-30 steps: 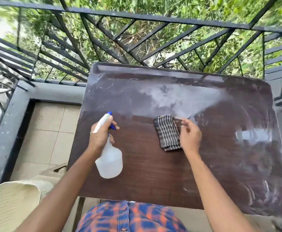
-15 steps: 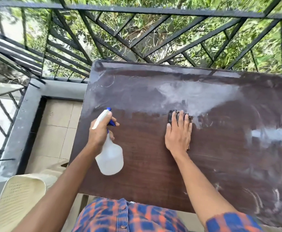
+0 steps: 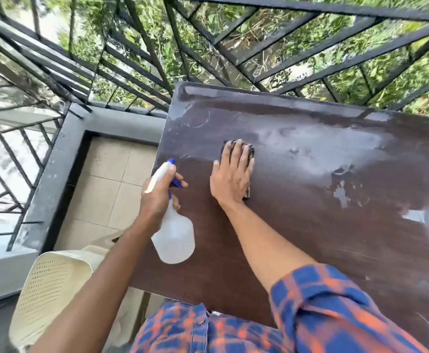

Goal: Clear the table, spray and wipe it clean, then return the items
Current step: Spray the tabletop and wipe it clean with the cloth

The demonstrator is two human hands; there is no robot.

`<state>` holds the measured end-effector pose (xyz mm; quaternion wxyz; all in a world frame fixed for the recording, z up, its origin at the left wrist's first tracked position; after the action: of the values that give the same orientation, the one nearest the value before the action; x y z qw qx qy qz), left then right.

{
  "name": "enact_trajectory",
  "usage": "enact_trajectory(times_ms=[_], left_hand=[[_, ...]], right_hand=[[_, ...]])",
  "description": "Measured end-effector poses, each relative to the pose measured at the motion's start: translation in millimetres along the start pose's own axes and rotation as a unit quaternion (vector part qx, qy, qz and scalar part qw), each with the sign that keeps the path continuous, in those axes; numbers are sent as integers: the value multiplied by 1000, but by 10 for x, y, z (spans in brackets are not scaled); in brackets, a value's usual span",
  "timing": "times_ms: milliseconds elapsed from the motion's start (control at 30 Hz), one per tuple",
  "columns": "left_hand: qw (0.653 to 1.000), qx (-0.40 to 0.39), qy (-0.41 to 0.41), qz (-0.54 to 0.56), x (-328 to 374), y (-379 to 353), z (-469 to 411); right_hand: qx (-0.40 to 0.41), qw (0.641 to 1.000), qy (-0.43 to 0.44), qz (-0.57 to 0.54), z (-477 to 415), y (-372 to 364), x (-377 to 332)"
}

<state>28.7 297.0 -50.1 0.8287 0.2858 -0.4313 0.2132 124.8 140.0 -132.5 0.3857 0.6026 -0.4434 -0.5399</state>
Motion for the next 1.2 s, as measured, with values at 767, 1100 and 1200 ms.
enact_trajectory(times_ms=[767, 1100, 1200], left_hand=[[1000, 7, 12, -14, 99, 735, -1087], [999, 10, 34, -12, 25, 739, -1323], [999, 14, 39, -17, 62, 737, -1372]], right_hand=[[-38, 992, 117, -24, 185, -532, -1516], [-88, 956, 280, -7, -481, -812, -1686], [-94, 964, 249, 6, -861, -836, -1672]])
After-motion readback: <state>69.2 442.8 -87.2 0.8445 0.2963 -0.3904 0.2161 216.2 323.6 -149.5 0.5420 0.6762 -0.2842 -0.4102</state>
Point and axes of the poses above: each hand's wrist, its own z-axis away from the middle knuckle, its own y-axis out of the back of the hand, x = y × z, the point moved 6 cm from there along -z, towards the middle knuckle, and after that the axes turned 15 degrees about x, right-handed, at the moved point
